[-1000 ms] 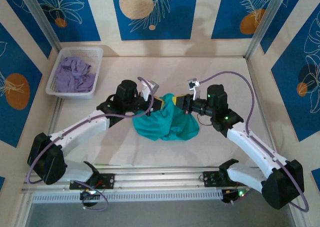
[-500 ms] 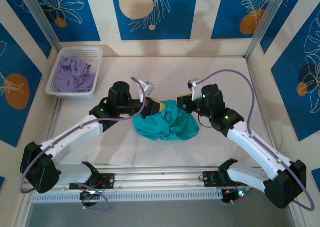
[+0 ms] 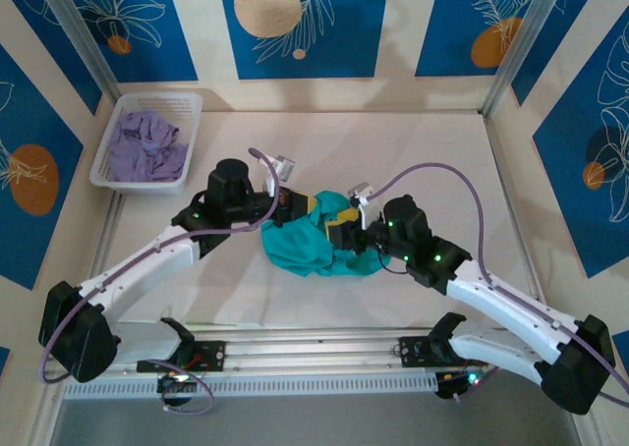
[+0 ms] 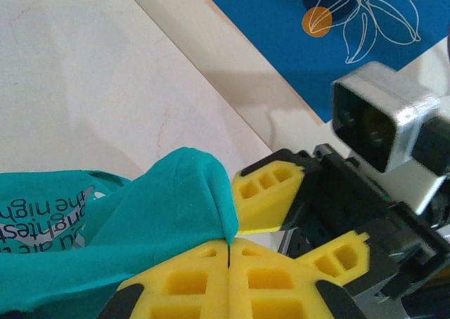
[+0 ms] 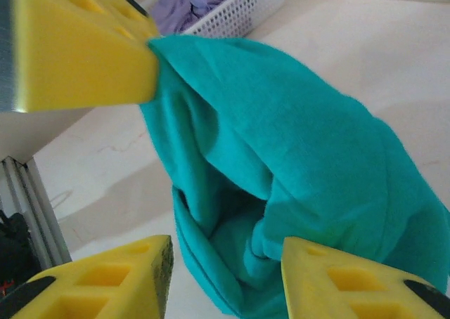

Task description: Fold the inside-out t-shirt

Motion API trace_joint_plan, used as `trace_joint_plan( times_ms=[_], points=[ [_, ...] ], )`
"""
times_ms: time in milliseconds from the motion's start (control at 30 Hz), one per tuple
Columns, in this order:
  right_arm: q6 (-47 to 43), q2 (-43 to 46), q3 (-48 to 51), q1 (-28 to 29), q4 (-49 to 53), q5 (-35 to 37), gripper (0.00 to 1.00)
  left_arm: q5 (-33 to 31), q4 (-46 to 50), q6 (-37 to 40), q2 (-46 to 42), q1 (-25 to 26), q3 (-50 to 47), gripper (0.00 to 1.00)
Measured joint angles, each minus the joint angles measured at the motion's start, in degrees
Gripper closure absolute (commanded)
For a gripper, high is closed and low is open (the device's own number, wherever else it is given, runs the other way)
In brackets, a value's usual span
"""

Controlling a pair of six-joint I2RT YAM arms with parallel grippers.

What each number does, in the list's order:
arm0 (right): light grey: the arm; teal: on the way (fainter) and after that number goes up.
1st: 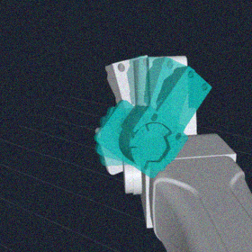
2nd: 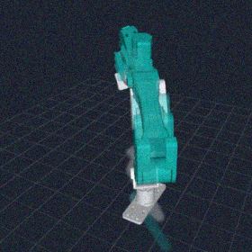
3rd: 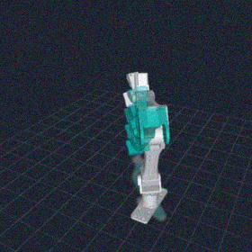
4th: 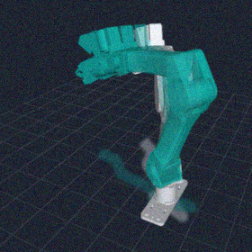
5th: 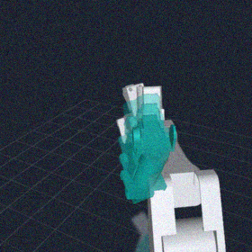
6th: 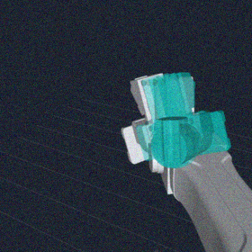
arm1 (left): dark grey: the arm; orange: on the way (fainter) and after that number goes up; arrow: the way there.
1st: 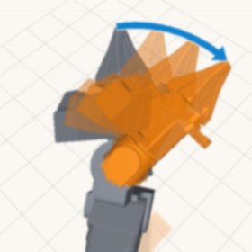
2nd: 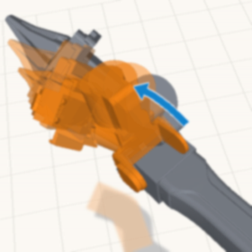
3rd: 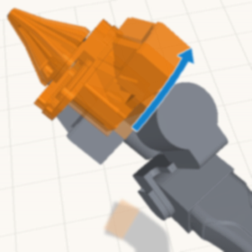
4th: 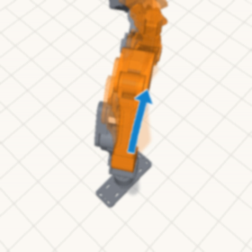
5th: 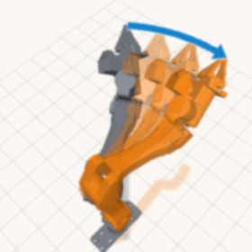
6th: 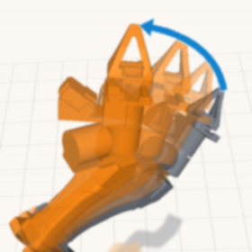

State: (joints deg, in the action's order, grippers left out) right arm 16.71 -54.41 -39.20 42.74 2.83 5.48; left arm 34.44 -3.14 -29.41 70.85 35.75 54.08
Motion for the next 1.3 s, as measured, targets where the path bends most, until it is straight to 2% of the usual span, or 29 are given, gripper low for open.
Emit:
trace_joint_plan(
  times_ms=[100, 167, 200, 300, 367, 500, 767, 867, 933, 1033, 1100, 1300],
  points=[
    [0.50, -2.91, 0.00, 0.44, -1.57, 2.12, 0.46, 0.02, -0.66, -0.31, -0.07, -0.04, -0.26, 1.00],
    [1.07, -4.74, -0.13, 0.44, -2.54, 3.04, 0.50, 0.02, -0.76, -0.35, -0.09, -0.09, -0.44, 1.00],
    [1.42, -5.64, -0.31, 0.44, -2.91, 3.56, 0.56, 0.02, -0.83, -0.55, -0.09, -0.13, -0.59, 1.00],
    [2.08, -8.20, -1.90, 0.42, -2.91, 4.83, 0.84, 0.31, -1.51, -1.14, -0.26, -0.50, -1.29, 1.00],
    [1.88, -8.83, -2.60, 0.07, -2.99, 4.87, 0.93, 0.90, -2.16, -1.86, -0.55, -1.09, -1.84, 1.00],
    [1.42, -7.41, -2.32, -1.81, -3.78, 0.76, 1.00, 1.64, -3.50, -3.15, -1.36, -3.67, -2.71, 1.00],
    [0.98, 0.63, 0.39, -6.95, -8.52, -16.39, 1.00, -2.29, -1.75, -4.79, -2.19, -8.44, -3.87, 0.97],
    [2.34, 1.29, 1.92, -8.11, -12.02, -22.10, 1.00, -3.28, -0.39, -4.66, -2.16, -8.41, -3.87, 0.90],
    [3.41, 1.27, 2.95, -8.52, -13.62, -24.76, 1.00, -4.15, 0.76, -4.55, -2.12, -8.41, -3.85, 0.79],
    [4.33, 1.05, 3.21, -8.66, -15.39, -26.88, 1.00, -6.23, 2.99, -3.54, -2.08, -8.63, -3.85, 0.66],
    [4.74, 0.76, 3.21, -8.76, -16.09, -27.36, 1.00, -7.43, 4.52, -2.34, -2.14, -8.59, -3.82, 0.60],
    [5.84, -0.61, 3.21, -9.66, -16.87, -27.54, 1.00, -13.66, 9.42, 1.70, -5.33, -5.20, -3.82, 0.61]
  ],
)
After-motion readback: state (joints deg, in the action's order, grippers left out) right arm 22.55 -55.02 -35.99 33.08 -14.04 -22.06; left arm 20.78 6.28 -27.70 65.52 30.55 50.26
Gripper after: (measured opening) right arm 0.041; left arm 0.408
